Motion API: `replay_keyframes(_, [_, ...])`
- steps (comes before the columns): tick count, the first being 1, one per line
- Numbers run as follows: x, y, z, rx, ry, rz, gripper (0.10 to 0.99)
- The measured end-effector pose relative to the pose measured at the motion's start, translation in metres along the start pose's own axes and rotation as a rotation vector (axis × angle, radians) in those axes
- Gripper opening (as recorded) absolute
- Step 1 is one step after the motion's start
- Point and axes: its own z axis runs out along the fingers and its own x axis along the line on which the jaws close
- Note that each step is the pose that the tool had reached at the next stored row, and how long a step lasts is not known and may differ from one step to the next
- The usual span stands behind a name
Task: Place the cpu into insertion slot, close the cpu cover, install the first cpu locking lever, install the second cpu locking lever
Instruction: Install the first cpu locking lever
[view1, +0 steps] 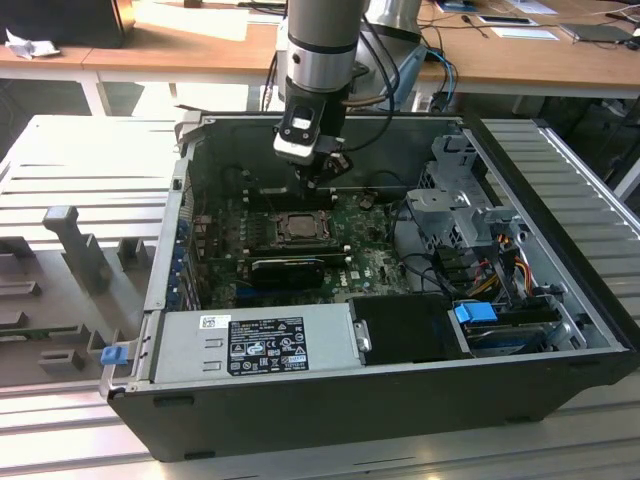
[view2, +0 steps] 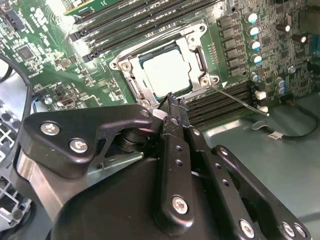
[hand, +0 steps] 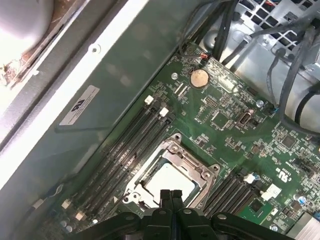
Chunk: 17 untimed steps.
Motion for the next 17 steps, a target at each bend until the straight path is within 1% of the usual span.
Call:
replay_keyframes(2, [0.0000, 0.0000, 0.0000, 0.001, 0.0001, -0.025, 0.106])
replay_keyframes(5, [-0.0001, 0.0001, 0.0000, 0.003, 0.0014, -0.090, 0.106])
replay_keyframes(8, [0.0000, 0.0000, 0.0001, 0.004, 0.0020, -0.120, 0.106])
replay_keyframes(10, [0.0000, 0.0000, 0.0001, 0.006, 0.0028, -0.166, 0.106])
replay_keyframes(13, [0.0000, 0.0000, 0.0001, 0.008, 0.0032, -0.198, 0.106])
replay_keyframes(15, [0.0000, 0.0000, 0.0001, 0.010, 0.0040, -0.245, 0.106])
replay_keyframes(17, [0.0000, -0.0001, 0.0001, 0.011, 0.0042, -0.258, 0.106])
